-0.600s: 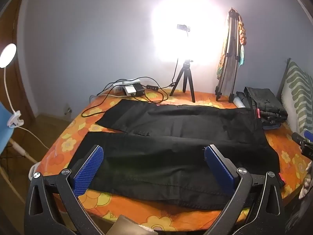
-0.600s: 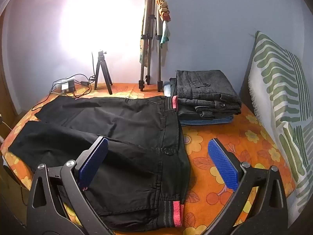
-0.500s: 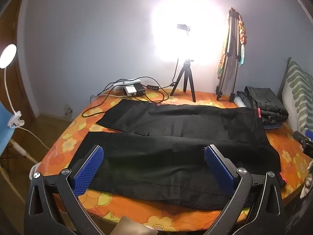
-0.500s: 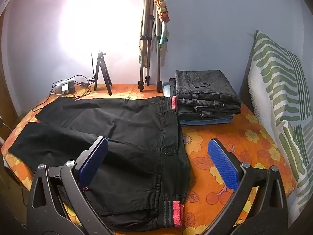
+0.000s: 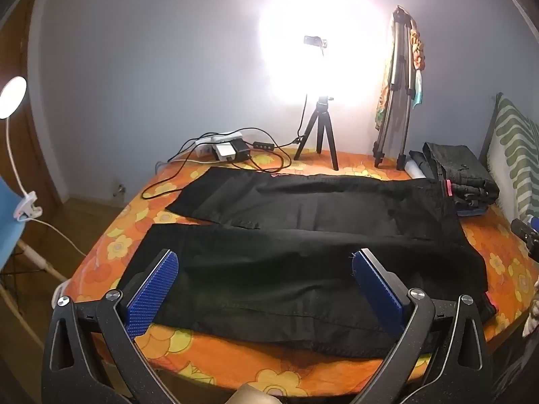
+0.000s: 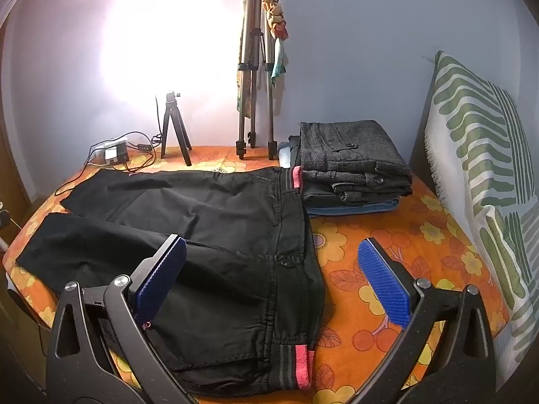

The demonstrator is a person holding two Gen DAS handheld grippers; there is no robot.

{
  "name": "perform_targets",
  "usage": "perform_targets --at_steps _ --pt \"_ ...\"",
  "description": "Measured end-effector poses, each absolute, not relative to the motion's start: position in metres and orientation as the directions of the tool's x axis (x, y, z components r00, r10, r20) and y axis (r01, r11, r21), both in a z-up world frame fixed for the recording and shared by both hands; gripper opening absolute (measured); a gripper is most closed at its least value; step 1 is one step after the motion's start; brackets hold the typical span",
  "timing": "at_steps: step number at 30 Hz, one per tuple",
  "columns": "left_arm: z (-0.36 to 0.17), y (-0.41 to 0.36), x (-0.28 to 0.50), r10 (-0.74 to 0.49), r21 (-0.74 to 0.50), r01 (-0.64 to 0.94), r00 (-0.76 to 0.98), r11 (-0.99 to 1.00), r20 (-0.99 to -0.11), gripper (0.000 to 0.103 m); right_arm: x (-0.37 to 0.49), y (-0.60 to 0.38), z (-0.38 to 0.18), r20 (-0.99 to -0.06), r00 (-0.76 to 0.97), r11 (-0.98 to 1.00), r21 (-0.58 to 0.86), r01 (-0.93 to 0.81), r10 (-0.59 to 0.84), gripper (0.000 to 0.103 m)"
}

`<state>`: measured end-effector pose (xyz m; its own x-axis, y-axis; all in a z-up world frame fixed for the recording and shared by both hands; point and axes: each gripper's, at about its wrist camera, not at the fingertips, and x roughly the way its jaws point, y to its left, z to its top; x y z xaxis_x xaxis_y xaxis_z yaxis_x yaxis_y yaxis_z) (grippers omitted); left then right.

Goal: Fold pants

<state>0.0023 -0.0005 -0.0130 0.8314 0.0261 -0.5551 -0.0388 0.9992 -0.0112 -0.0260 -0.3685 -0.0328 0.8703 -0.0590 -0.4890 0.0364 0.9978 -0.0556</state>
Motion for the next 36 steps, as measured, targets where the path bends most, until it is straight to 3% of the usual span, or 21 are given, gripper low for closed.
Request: perform_targets --at_steps 36 --pt "-0.0171 -0.0012 0.0052 0.021 -0.008 -0.030 0.827 1.000 -0.562 0.103 -0.0332 -0.3700 -0.0282 -0.481 0.874 0.997 -0.069 0.042 -0.070 0.103"
